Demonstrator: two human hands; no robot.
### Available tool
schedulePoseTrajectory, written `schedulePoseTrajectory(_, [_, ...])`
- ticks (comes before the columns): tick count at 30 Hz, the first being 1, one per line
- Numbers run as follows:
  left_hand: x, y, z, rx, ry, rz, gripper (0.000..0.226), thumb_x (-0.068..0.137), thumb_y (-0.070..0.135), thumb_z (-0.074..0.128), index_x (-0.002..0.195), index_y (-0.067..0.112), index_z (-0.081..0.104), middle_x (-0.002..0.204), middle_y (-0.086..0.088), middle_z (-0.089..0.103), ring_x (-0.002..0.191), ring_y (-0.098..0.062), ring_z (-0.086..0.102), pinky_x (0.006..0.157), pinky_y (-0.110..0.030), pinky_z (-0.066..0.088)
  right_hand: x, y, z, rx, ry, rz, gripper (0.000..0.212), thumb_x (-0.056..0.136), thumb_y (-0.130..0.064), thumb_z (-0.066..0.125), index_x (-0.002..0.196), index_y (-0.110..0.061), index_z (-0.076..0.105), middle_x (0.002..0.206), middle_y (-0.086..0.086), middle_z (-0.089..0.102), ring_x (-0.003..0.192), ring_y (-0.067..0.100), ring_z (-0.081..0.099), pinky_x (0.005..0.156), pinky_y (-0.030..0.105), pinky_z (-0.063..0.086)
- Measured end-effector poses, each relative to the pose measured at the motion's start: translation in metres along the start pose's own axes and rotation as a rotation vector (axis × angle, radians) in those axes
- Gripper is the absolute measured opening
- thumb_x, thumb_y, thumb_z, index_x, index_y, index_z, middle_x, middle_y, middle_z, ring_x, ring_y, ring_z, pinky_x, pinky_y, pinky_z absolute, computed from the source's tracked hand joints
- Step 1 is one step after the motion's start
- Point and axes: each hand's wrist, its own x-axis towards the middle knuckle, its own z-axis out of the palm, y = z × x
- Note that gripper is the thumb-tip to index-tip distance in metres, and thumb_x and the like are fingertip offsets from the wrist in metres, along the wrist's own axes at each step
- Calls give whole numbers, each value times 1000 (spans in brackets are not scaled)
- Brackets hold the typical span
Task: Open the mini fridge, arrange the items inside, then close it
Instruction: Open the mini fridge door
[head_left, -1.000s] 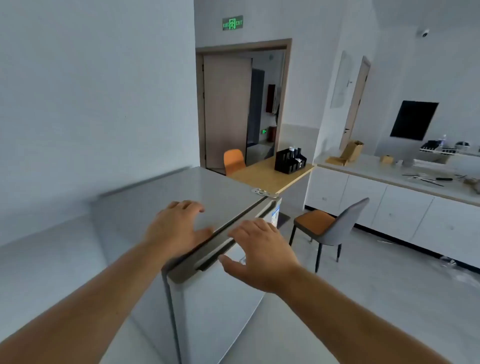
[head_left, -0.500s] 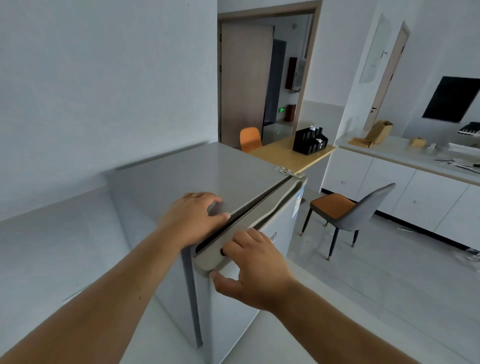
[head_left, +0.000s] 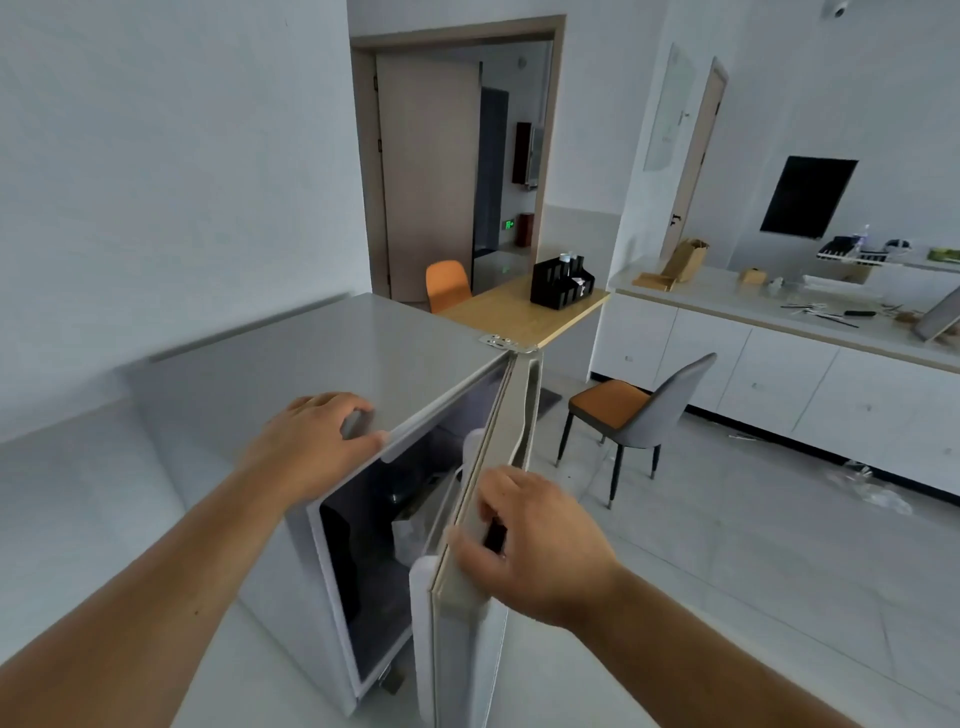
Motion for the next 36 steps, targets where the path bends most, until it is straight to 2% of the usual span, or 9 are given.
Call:
schedulePoseTrajectory(4, [1, 0, -1, 20, -14, 2, 69, 79, 90, 37, 131, 47, 50, 140, 13, 59, 129, -17, 49, 93, -41, 46, 3, 11, -16, -16, -44, 153, 38, 87, -71, 51, 112, -42, 47, 104, -22, 52, 81, 2, 56, 68, 15, 39])
schedulePoseTrajectory(6, [1, 1, -1, 36, -22, -4, 68, 81, 91, 36, 132, 48, 50, 140, 14, 58, 130, -17, 49, 93, -42, 46, 4, 19, -25, -63, -66, 195, 51, 90, -63, 58, 132, -36, 47, 126, -12, 56, 98, 8, 61, 79, 23, 47])
schedulePoseTrajectory(8, [1, 3, -1, 49, -21, 3, 63, 84, 87, 38, 132, 47, 50, 140, 13, 59, 128, -18, 50, 92, -41, 47, 2, 28, -33, -138, -78, 241, 58, 91, -57, 60, 140, -30, 45, 133, -4, 54, 104, 17, 62, 82, 29, 51])
schedulePoseTrajectory(13, [-2, 8, -4, 59, -21, 16, 55, 91, 78, 43, 132, 43, 50, 137, 10, 61, 124, -20, 53, 89, -41, 49, -6, 49, -52, -291, -99, 308, 35, 94, -41, 57, 125, -24, 53, 119, -1, 54, 85, 18, 56, 67, 32, 46])
schedulePoseTrajectory(17, [-6, 13, -8, 65, -13, 14, 53, 93, 74, 45, 135, 41, 51, 141, 9, 60, 127, -21, 54, 95, -43, 51, -12, 64, -59, -430, -83, 311, 23, 95, -29, 55, 116, -20, 62, 113, 0, 57, 90, 18, 51, 68, 32, 44])
schedulePoseTrajectory(22, [-7, 15, -10, 53, -26, -5, 53, 94, 72, 45, 136, 40, 50, 140, 8, 60, 126, -22, 54, 95, -43, 51, -14, 78, -57, -523, -75, 375, 28, 92, -11, 60, 119, -16, 63, 117, 3, 55, 103, 22, 54, 77, 32, 49])
schedulePoseTrajectory(26, [-7, 16, -10, 55, -32, -6, 54, 93, 75, 43, 137, 43, 49, 142, 8, 59, 129, -22, 53, 97, -44, 51, -16, 93, -61, -549, -55, 435, 31, 88, -9, 63, 118, -17, 64, 117, 3, 55, 101, 23, 55, 82, 36, 54])
schedulePoseTrajectory(31, [-8, 17, -12, 64, -45, 31, 54, 96, 72, 41, 142, 45, 47, 152, 10, 54, 138, -23, 48, 106, -47, 48, -22, 117, -67, -572, -11, 496, 32, 88, -6, 57, 116, -18, 62, 114, 2, 55, 96, 22, 54, 78, 35, 51])
schedulePoseTrajectory(36, [-10, 18, -14, 41, -51, 73, 52, 99, 66, 42, 145, 44, 48, 158, 12, 49, 143, -21, 45, 110, -45, 44, -27, 141, -76, -573, 15, 550, 41, 86, -3, 57, 123, -17, 60, 120, 2, 63, 104, 24, 60, 91, 37, 52])
